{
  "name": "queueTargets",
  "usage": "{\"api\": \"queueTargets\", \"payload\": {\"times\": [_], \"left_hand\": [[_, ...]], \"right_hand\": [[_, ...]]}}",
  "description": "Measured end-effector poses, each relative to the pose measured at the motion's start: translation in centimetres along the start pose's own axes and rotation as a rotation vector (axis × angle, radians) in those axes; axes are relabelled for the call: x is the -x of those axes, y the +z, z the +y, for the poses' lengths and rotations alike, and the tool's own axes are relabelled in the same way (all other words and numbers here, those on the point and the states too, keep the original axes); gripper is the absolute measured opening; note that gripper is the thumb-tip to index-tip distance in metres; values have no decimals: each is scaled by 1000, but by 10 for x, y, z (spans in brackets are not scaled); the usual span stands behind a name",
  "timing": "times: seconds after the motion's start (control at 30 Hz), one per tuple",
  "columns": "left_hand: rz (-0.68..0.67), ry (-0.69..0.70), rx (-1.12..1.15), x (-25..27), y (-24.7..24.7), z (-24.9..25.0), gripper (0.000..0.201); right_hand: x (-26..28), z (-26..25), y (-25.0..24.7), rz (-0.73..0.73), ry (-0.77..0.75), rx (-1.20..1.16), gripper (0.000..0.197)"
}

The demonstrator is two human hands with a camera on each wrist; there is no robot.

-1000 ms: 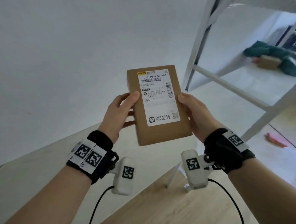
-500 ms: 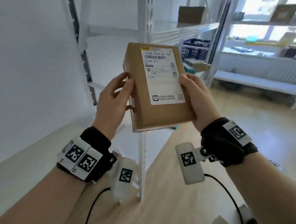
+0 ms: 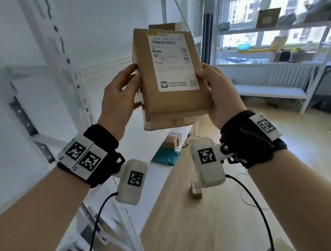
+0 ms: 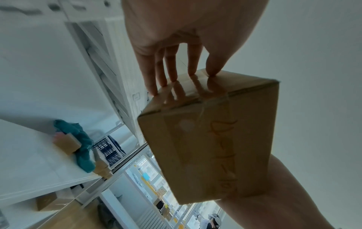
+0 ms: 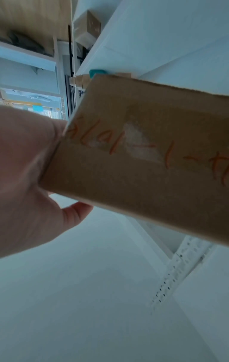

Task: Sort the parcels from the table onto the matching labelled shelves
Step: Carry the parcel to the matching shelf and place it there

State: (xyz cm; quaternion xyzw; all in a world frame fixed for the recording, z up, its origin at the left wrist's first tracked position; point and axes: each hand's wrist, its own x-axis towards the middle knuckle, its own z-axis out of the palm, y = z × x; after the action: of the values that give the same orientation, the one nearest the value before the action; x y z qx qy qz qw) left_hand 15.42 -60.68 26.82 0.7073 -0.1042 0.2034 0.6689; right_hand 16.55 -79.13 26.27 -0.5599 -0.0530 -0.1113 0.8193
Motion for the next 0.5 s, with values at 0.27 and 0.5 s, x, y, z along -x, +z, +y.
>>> {"api": "queueTargets", "payload": {"times": [0.27, 0.5], "left_hand": [[25, 57, 63, -136, 46, -5, 38], [111, 113, 16, -222, 59, -9, 41]], "right_hand": [[-154, -27, 2, -135, -79, -84, 38], [-256, -34, 18, -316, -111, -69, 39]]}}
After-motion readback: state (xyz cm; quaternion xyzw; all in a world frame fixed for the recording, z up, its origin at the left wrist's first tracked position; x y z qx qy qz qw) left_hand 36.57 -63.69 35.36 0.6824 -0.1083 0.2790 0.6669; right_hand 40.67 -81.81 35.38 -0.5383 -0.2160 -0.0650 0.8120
